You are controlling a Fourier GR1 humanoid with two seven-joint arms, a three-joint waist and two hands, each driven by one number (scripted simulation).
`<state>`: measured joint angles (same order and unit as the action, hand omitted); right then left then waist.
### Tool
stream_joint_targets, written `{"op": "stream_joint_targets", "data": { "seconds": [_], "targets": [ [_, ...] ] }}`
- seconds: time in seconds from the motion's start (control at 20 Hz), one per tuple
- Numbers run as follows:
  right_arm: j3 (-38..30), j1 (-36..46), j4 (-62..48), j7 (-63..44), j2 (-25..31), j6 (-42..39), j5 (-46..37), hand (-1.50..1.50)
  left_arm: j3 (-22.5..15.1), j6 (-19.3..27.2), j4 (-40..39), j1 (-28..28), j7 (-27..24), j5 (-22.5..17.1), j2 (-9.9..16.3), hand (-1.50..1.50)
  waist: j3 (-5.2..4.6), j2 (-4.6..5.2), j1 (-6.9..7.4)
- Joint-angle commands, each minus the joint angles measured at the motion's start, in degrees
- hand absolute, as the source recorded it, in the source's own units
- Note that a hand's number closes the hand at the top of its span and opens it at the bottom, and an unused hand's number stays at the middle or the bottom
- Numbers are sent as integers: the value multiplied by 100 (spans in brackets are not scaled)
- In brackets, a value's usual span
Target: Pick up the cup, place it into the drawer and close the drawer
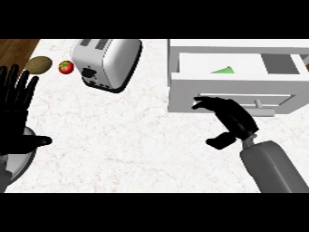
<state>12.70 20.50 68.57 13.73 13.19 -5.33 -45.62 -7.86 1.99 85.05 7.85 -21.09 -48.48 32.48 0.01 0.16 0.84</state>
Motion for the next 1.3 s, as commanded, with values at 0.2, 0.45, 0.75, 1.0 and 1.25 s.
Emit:
{"op": "stream_joint_targets", "data": {
  "seconds": [0.2, 0.45, 0.75, 1.0, 1.25],
  "targets": [
    [-650, 1295, -2528, 875, -170, 551, -148, -150, 308, -594, -217, -212, -18, 257, -224, -150, 2, 10, 10],
    [-1107, 2313, -3969, 1347, -151, 499, 51, -150, 486, -763, -112, -333, 60, 194, -177, -150, 7, 48, 113],
    [-1354, 2899, -4976, 1671, 166, 478, 9, -150, 565, -826, 136, -526, 136, 172, -194, -150, 14, 80, 269],
    [-1554, 3462, -5360, 1808, 537, 220, 82, -150, 573, -1162, -311, -280, -11, 274, -240, -150, 11, 160, 316],
    [-1631, 3612, -5570, 1923, 702, 203, 103, -150, 497, -1006, -490, 5, 45, 415, -356, -150, 14, 225, 340]
  ]
}}
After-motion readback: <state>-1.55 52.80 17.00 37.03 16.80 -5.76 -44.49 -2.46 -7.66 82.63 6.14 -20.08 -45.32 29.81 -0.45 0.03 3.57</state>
